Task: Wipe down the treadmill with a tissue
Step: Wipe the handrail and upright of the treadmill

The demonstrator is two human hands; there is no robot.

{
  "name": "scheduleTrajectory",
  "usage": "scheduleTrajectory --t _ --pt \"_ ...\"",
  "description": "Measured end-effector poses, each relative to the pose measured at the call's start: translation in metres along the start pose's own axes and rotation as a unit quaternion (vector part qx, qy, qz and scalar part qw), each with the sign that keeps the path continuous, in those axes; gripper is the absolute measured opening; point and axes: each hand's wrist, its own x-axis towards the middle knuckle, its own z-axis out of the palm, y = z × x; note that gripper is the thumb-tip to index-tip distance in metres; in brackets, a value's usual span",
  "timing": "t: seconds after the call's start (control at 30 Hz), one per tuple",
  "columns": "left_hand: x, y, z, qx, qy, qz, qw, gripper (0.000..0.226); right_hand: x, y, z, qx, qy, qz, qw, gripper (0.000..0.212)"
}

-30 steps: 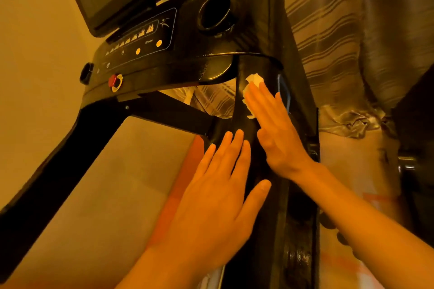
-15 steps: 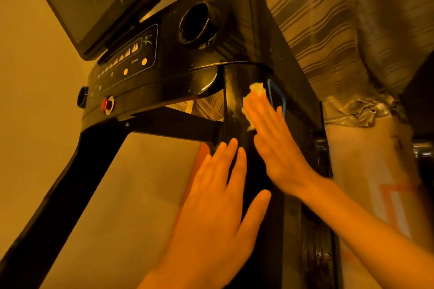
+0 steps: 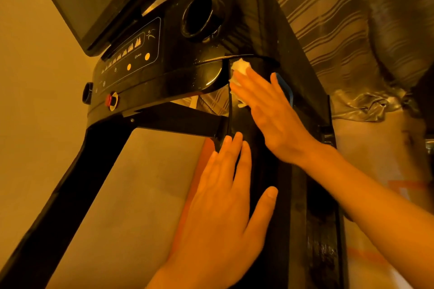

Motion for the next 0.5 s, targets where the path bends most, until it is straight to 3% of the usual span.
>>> scheduleTrajectory --t 0.17,0.33,0.5 --pt "0.009 -0.005 0.0 0.024 0.012 0.023 0.999 0.075 -0.068 -0.023 0.026 0.083 0.043 0.037 0.995 0.071" --pt "0.026 -0.004 0.001 0.023 0.016 0.024 0.999 0.079 -0.009 -0.001 0.015 0.109 0.083 0.131 0.982 0.064" --pt "0.029 0.0 0.005 0.052 0.014 0.031 0.998 0.08 -0.055 -0.01 0.034 0.205 0.114 0.1 0.967 0.075"
